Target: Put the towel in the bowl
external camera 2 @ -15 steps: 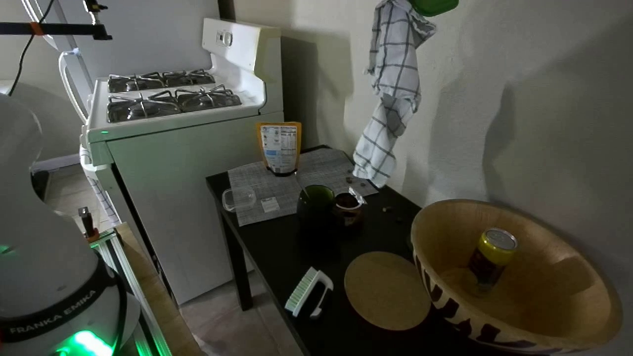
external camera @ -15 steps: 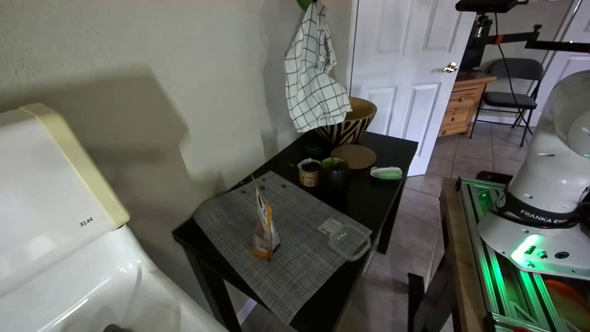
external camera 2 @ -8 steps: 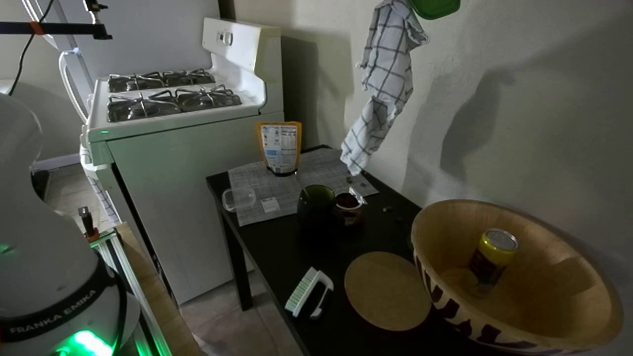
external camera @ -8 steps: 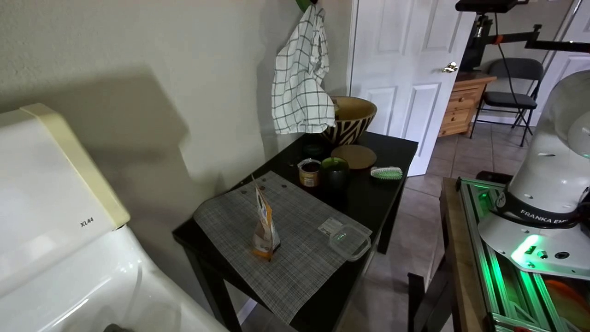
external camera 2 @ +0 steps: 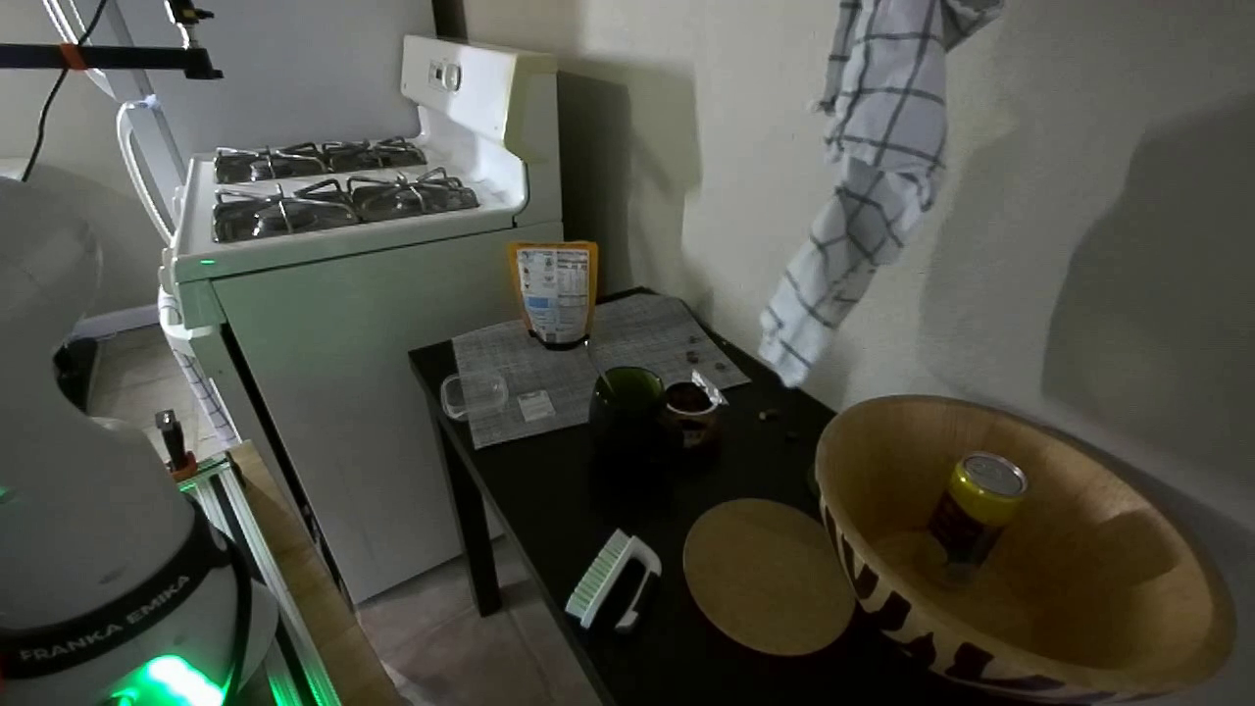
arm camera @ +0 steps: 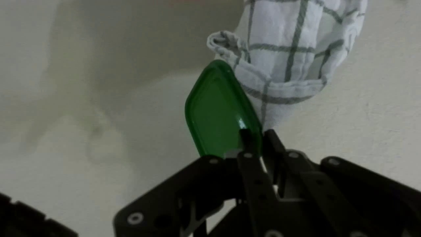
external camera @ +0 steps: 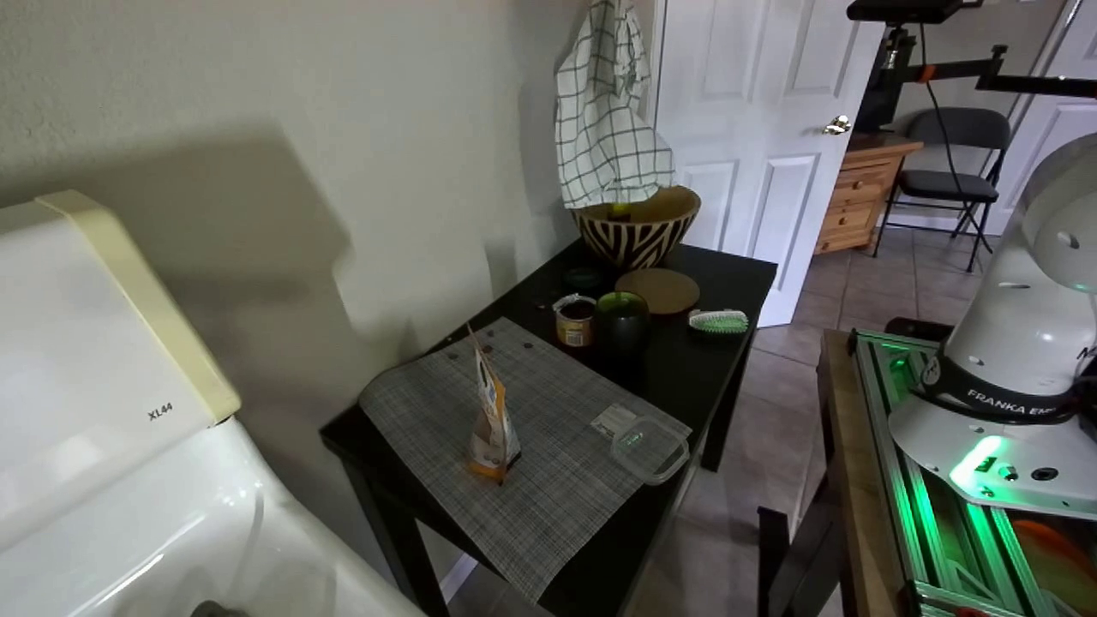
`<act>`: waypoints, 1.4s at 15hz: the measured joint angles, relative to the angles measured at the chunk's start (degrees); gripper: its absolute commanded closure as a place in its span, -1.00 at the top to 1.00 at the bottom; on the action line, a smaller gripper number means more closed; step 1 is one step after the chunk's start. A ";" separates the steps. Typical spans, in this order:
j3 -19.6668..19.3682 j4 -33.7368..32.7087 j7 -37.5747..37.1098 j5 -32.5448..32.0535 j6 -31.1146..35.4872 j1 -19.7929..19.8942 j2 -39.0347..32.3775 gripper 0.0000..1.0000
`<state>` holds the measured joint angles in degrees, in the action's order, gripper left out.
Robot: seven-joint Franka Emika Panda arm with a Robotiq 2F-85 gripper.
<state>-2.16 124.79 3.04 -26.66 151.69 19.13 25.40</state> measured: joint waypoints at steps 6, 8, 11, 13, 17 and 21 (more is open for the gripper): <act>-0.58 -6.44 -7.72 -6.74 -0.88 5.38 -9.84 -0.94; -1.60 -8.89 -10.01 -9.33 -1.81 5.63 -13.69 -0.94; -3.33 -12.07 -13.00 -12.19 -3.76 5.29 -18.40 -0.94; -4.85 -13.77 -14.31 -13.25 -4.90 4.69 -20.67 -0.94; -7.54 -16.14 -15.35 -14.99 -7.57 3.19 -23.48 -0.94; -7.94 -14.91 -15.17 -21.58 -13.03 0.26 -24.53 -0.94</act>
<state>-10.09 109.88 -12.13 -48.24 138.66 19.39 0.87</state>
